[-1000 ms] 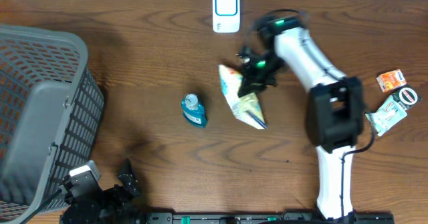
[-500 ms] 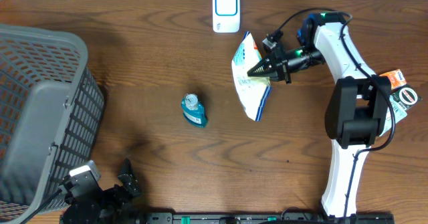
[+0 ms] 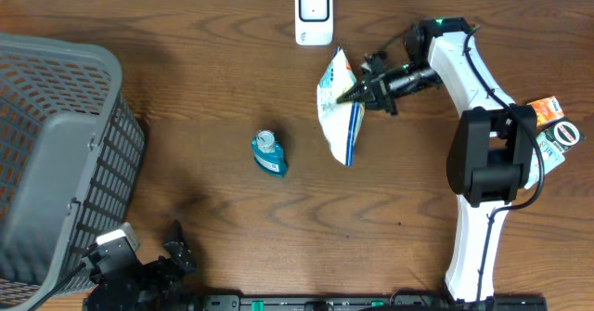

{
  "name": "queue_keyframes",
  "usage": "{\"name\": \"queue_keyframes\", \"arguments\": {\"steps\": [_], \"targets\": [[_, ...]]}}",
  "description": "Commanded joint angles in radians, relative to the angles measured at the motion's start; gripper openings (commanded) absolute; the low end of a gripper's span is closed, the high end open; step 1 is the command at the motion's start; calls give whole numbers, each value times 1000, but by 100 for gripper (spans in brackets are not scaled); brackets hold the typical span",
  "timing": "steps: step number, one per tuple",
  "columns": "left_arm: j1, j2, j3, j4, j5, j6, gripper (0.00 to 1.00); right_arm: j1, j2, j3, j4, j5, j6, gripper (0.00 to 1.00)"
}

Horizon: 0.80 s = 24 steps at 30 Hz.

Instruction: Scan the item barcode

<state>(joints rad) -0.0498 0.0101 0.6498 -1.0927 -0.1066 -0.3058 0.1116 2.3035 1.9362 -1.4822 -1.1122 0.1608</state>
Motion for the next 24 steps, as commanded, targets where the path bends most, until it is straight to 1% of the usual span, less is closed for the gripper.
{"name": "queue_keyframes", "arguments": {"steps": [1, 4, 6, 10, 11, 14, 16, 17, 18, 19, 21, 22, 24], "targets": [[-4, -6, 6, 2, 2, 16, 99, -10, -26, 0, 13, 434, -137, 1], [-4, -6, 6, 2, 2, 16, 99, 1, -40, 2, 18, 584, -181, 1], [-4, -6, 6, 2, 2, 16, 99, 4, -56, 9, 28, 624, -181, 1], [-4, -6, 6, 2, 2, 16, 99, 18, -112, 27, 58, 714, -172, 10], [-4, -6, 6, 2, 2, 16, 99, 27, -132, 27, 67, 759, -150, 13], [-4, -6, 6, 2, 2, 16, 99, 64, -175, 27, 90, 875, -93, 16], [-4, -6, 6, 2, 2, 16, 99, 108, -193, 27, 97, 988, -53, 20], [-4, -6, 6, 2, 2, 16, 99, 129, -197, 27, 96, 1059, -15, 43], [-4, -6, 6, 2, 2, 16, 99, 149, -197, 27, 94, 1128, 21, 60], [-4, -6, 6, 2, 2, 16, 99, 174, -196, 25, 89, 1217, 60, 71], [-4, -6, 6, 2, 2, 16, 99, 208, -191, 14, 78, 1316, 121, 73], [-4, -6, 6, 2, 2, 16, 99, 221, -190, 4, 72, 1328, 145, 76], [-4, -6, 6, 2, 2, 16, 99, 240, -190, -28, 76, 1316, 180, 76]]}}
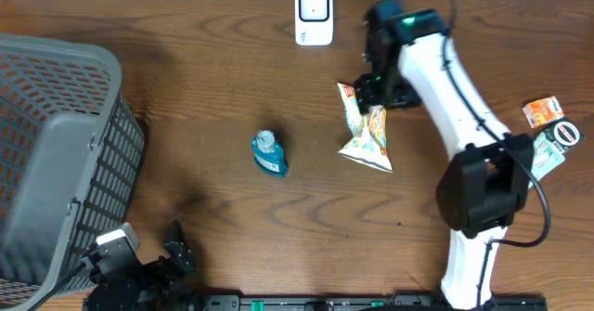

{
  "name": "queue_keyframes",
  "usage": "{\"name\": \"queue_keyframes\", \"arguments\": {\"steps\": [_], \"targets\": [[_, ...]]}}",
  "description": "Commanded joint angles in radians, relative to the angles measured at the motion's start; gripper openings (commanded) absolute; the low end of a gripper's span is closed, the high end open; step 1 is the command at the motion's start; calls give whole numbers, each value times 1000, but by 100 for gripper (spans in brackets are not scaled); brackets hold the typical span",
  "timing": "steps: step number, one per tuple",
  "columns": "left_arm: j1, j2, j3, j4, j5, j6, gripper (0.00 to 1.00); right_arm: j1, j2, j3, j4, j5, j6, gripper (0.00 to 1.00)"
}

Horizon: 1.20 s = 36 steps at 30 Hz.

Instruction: Scan the item barcode

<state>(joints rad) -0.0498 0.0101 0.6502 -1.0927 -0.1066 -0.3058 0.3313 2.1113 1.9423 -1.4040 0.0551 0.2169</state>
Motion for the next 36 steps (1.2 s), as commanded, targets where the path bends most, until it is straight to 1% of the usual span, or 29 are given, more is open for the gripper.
{"name": "queue_keyframes", "arguments": {"steps": [1, 3, 5, 8, 10, 12, 13, 15, 18, 19, 20, 22, 23, 24, 25, 27, 28, 30, 32, 33, 34, 36], "targets": [[-4, -6, 6, 2, 2, 16, 99, 29, 2, -74, 8, 149, 172, 76], [-4, -6, 6, 2, 2, 16, 99, 31, 2, -160, 58, 145, 238, 77], [-4, -6, 6, 2, 2, 16, 99, 31, 2, -241, 134, 131, 249, 80], [-4, -6, 6, 2, 2, 16, 99, 35, 2, -325, 262, 51, 172, 85], [-4, -6, 6, 2, 2, 16, 99, 40, 2, -374, 347, 9, 142, 89], [-4, -6, 6, 2, 2, 16, 99, 48, 3, -432, 437, 9, 138, 93], [-4, -6, 6, 2, 2, 16, 99, 50, 10, -478, 503, 19, 133, 93], [-4, -6, 6, 2, 2, 16, 99, 50, 26, -515, 552, 21, 125, 93], [-4, -6, 6, 2, 2, 16, 99, 45, 57, -538, 578, 21, 115, 93], [-4, -6, 6, 2, 2, 16, 99, 42, 73, -538, 579, 21, 110, 91], [-4, -6, 6, 2, 2, 16, 99, 42, 83, -538, 578, 22, 109, 87], [-4, -6, 6, 2, 2, 16, 98, 42, 116, -538, 569, 22, 101, 66], [-4, -6, 6, 2, 2, 16, 99, 42, 123, -538, 565, 22, 98, 61], [-4, -6, 6, 2, 2, 16, 99, 43, 163, -538, 552, 24, 69, 43], [-4, -6, 6, 2, 2, 16, 99, 43, 177, -538, 546, 24, 60, 35], [-4, -6, 6, 2, 2, 16, 99, 42, 202, -538, 538, -18, 33, 13], [-4, -6, 6, 2, 2, 16, 99, 38, 211, -535, 538, -147, -33, 1], [-4, -6, 6, 2, 2, 16, 99, 18, 206, -514, 518, -321, -85, 1], [-4, -6, 6, 2, 2, 16, 99, -11, 203, -460, 429, -487, -92, 1], [-4, -6, 6, 2, 2, 16, 99, -26, 204, -429, 367, -556, -92, 1], [-4, -6, 6, 2, 2, 16, 99, -57, 203, -373, 239, -669, -92, 1], [-4, -6, 6, 2, 2, 16, 99, -91, 203, -309, 79, -753, -92, 1]]}}
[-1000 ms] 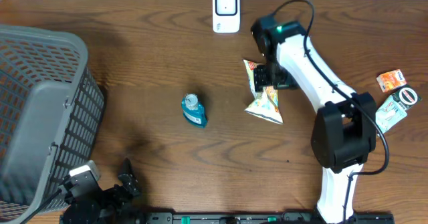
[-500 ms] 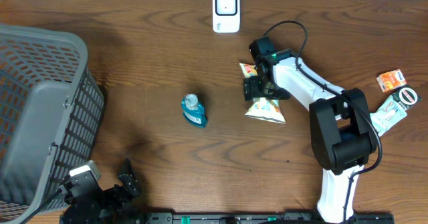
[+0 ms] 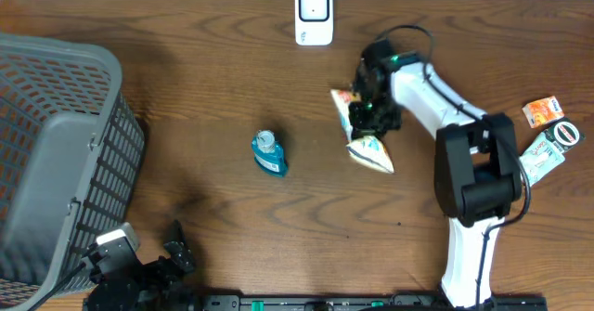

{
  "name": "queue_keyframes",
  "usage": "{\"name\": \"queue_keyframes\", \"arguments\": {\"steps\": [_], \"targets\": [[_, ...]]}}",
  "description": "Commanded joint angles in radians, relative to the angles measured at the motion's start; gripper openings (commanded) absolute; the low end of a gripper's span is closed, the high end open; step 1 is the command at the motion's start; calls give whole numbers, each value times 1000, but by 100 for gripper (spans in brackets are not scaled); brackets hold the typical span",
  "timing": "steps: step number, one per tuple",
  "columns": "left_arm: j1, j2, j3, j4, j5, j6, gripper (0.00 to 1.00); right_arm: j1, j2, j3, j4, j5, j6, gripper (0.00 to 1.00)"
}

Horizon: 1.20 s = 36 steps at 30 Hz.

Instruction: Scan the item barcode

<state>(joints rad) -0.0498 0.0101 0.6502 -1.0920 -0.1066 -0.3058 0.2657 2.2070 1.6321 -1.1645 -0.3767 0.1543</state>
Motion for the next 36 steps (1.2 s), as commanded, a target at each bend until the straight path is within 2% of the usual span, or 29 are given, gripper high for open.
{"name": "queue_keyframes", "arguments": {"steps": [1, 3, 6, 8, 11, 17, 25, 32, 36], "targets": [[-4, -6, 6, 1, 2, 16, 99, -40, 108, 26, -230, -338, -29, 1], [-4, -6, 6, 1, 2, 16, 99, -77, 108, 86, -422, -359, 12, 1], [-4, -6, 6, 1, 2, 16, 99, -102, 108, 104, -538, -427, 58, 1], [-4, -6, 6, 1, 2, 16, 99, -116, 106, 104, -538, -473, 84, 1], [-4, -6, 6, 1, 2, 16, 99, -133, 106, 100, -538, -589, 203, 1], [-4, -6, 6, 1, 2, 16, 99, -138, 105, 100, -538, -900, 216, 1], [-4, -6, 6, 1, 2, 16, 99, -138, 104, 100, -538, -935, 206, 1], [-4, -6, 6, 1, 2, 16, 99, -134, 74, 146, -528, -938, -272, 1], [-4, -6, 6, 1, 2, 16, 99, -127, 72, 275, -452, -875, -350, 1]]}}
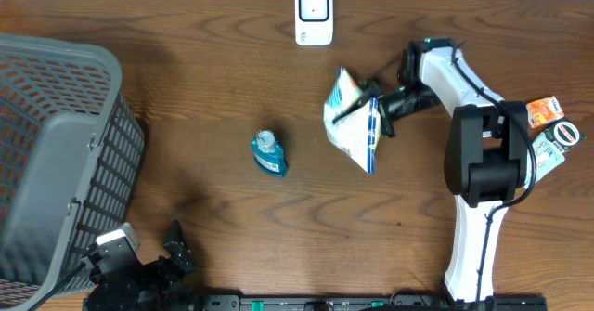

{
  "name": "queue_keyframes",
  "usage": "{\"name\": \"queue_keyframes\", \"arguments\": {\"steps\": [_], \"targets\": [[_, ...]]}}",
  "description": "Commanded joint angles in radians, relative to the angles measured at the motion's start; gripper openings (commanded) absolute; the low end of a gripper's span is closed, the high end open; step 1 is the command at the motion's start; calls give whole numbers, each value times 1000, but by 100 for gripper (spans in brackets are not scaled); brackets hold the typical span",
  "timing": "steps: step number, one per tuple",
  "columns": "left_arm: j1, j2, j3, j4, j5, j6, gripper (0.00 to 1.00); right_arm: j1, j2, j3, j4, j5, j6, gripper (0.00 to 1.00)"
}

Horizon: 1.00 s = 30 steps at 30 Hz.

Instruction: Scan the item barcode

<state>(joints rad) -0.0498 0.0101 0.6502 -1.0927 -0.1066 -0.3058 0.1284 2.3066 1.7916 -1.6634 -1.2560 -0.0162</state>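
A white snack bag with blue stripes (353, 122) hangs tilted above the table, right of centre, its pale side up. My right gripper (377, 106) is shut on the bag's right edge, the arm reaching in from the right. The white barcode scanner (314, 15) stands at the back edge, a little up and left of the bag. My left gripper (176, 248) rests at the front left corner, far from the bag, its jaws apart and empty.
A small blue bottle (268, 152) lies left of the bag. A grey mesh basket (56, 153) fills the left side. Small packets (549, 130) lie at the right edge beside the right arm's base.
The right gripper has lifted the bag off the table and turned it, so its white, blue-striped side now faces up instead of the orange side. The wrist has moved right.
The right gripper first held the bag raised below the scanner, white side up. Then the bag showed its orange side, lower and nearer the table, and stayed so a moment later. Now it is up again with the white side showing. The left arm never moved.
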Motion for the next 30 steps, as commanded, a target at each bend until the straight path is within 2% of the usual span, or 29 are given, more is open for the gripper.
{"name": "queue_keyframes", "arguments": {"steps": [1, 3, 4, 7, 8, 14, 15, 17, 22, 26, 30], "targets": [[-4, -6, 6, 2, 2, 16, 99, 18, -28, 172, 107, 76, -170, 1], [-4, -6, 6, 2, 2, 16, 99, 33, -28, 235, 197, 229, -91, 1], [-4, -6, 6, 2, 2, 16, 99, 45, -28, 268, 266, 350, 0, 1], [-4, -6, 6, 2, 2, 16, 99, 77, -28, 295, 406, 553, 195, 1], [-4, -6, 6, 2, 2, 16, 99, 85, -28, 295, 440, 577, 216, 1], [-4, -6, 6, 2, 2, 16, 99, 157, -28, 294, 745, 666, 230, 2], [-4, -6, 6, 2, 2, 16, 99, 183, -27, 293, 859, 767, 230, 1], [-4, -6, 6, 2, 2, 16, 99, 217, -27, 293, 982, 938, 229, 1], [-4, -6, 6, 2, 2, 16, 99, 273, -15, 293, 1215, 1225, 228, 1], [-4, -6, 6, 2, 2, 16, 99, 278, 42, 293, 1451, 1262, 221, 1], [-4, -6, 6, 2, 2, 16, 99, 265, 119, 294, 1616, 1324, 222, 1]]}}
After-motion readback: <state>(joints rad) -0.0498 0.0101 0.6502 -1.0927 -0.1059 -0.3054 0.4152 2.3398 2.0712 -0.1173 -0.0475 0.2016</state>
